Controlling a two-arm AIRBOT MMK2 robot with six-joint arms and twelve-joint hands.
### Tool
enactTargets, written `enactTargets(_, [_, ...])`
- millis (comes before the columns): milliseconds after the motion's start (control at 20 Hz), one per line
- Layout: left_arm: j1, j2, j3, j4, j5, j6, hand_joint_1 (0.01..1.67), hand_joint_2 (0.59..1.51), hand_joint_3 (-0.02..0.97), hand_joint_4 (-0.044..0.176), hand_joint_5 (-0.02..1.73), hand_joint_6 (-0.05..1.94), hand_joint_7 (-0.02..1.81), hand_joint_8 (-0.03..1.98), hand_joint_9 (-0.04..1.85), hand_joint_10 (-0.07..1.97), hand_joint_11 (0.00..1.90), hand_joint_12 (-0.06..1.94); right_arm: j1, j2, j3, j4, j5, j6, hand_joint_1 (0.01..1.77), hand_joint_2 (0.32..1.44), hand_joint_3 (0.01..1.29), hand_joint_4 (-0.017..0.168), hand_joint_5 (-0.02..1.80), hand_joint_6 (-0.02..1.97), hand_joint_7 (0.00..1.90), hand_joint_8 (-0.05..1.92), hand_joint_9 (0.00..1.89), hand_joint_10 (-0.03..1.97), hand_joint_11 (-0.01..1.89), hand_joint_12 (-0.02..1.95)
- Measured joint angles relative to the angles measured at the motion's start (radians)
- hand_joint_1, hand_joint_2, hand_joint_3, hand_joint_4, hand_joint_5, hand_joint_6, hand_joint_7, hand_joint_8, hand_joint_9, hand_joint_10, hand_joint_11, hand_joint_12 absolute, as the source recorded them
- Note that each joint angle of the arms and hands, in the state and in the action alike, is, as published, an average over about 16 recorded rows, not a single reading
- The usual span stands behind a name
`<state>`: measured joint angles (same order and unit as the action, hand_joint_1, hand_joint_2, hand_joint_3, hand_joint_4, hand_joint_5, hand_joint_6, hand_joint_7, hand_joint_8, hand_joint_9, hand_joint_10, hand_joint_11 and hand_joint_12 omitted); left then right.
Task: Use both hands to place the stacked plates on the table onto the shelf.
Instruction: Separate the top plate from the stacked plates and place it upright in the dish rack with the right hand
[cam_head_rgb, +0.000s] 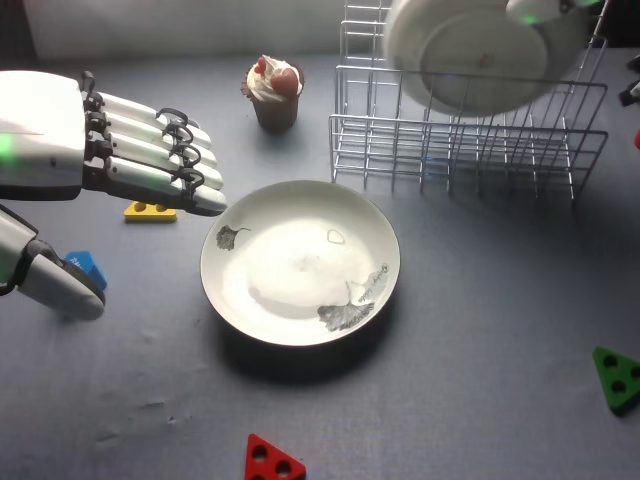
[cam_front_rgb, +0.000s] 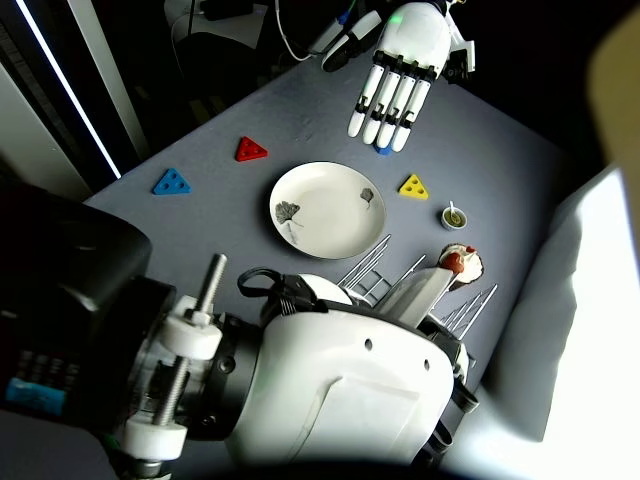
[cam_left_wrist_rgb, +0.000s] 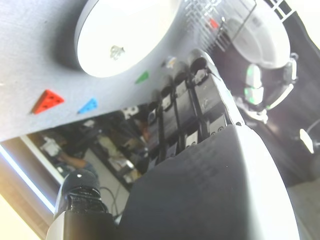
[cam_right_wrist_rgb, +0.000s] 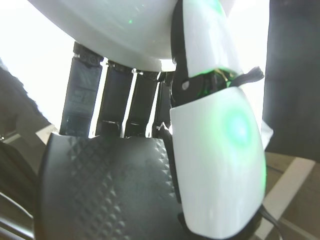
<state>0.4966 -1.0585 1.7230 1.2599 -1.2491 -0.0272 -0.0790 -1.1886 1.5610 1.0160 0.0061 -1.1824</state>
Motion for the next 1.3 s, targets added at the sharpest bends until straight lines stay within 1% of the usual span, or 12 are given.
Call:
enactTargets(150, [-0.002,-0.001,0.0,0.003,0.0,0.0,0.03,1.065,-0.001,0.002,0.26,0.01,0.29,0.01,0.27,0.0,0.26,0.01,-0.018,-0.014,0.012,0.006,0.004,0.001,1.45,0.99,0.01,-0.011,0.87,0.85,1.09,0.65,1.16,0.67,1.03,1.12])
enactTargets(300, [-0.004,-0.002,-0.001,0.006,0.001,0.0,0.03,1.065,-0.001,0.002,0.25,0.01,0.28,0.01,0.27,0.0,0.26,0.01,-0.035,-0.026,0.021,0.011,0.009,0.003,1.45,0.98,0.01,-0.011,0.87,0.85,1.09,0.65,1.15,0.68,1.07,0.98])
enactTargets(450, [-0.005,-0.003,-0.003,0.01,0.004,0.001,0.03,1.065,-0.001,0.002,0.25,0.01,0.28,0.01,0.27,0.0,0.26,0.01,-0.048,-0.034,0.025,0.015,0.013,0.004,1.43,0.99,0.01,-0.01,0.88,0.84,1.08,0.61,1.15,0.6,1.08,0.88])
enactTargets(750, [-0.007,-0.005,-0.015,0.028,0.019,0.005,0.03,1.066,-0.002,0.002,0.26,0.01,0.29,0.01,0.28,0.0,0.26,0.01,-0.057,-0.037,0.02,0.024,0.018,0.008,1.27,0.99,0.01,-0.007,0.83,0.55,1.0,0.36,1.1,0.37,1.09,0.5])
enactTargets(900, [-0.007,-0.005,-0.023,0.039,0.03,0.009,0.03,1.066,-0.002,0.001,0.27,0.01,0.3,0.01,0.29,0.0,0.27,0.01,-0.056,-0.035,0.013,0.025,0.018,0.009,1.16,0.98,0.01,-0.005,0.78,0.4,0.93,0.24,1.03,0.25,1.06,0.32])
enactTargets(1000, [-0.007,-0.005,-0.031,0.048,0.039,0.013,0.03,1.066,-0.002,0.001,0.28,0.01,0.31,0.01,0.29,0.0,0.27,0.01,-0.054,-0.033,0.008,0.023,0.017,0.01,1.08,0.98,0.01,-0.004,0.74,0.29,0.87,0.16,0.96,0.16,1.03,0.26])
enactTargets(1150, [-0.006,-0.006,-0.042,0.061,0.053,0.018,0.03,1.066,-0.002,0.001,0.29,0.01,0.31,0.01,0.3,0.0,0.27,0.01,-0.05,-0.03,-0.002,0.021,0.016,0.012,0.96,0.96,0.01,-0.001,0.65,0.13,0.74,0.04,0.83,0.04,0.94,0.25])
enactTargets(1250, [-0.006,-0.006,-0.05,0.069,0.063,0.021,0.03,1.066,-0.002,0.002,0.29,0.01,0.32,0.01,0.3,0.0,0.28,0.01,-0.047,-0.028,-0.009,0.019,0.015,0.012,0.89,0.95,0.01,0.0,0.59,0.04,0.66,0.0,0.75,0.02,0.86,0.22])
enactTargets(1300, [-0.005,-0.006,-0.053,0.073,0.068,0.022,0.03,1.066,-0.001,0.002,0.29,0.01,0.32,0.01,0.3,0.0,0.28,0.01,-0.045,-0.027,-0.013,0.017,0.015,0.012,0.86,0.94,0.01,0.0,0.56,0.02,0.63,0.01,0.7,0.02,0.82,0.21])
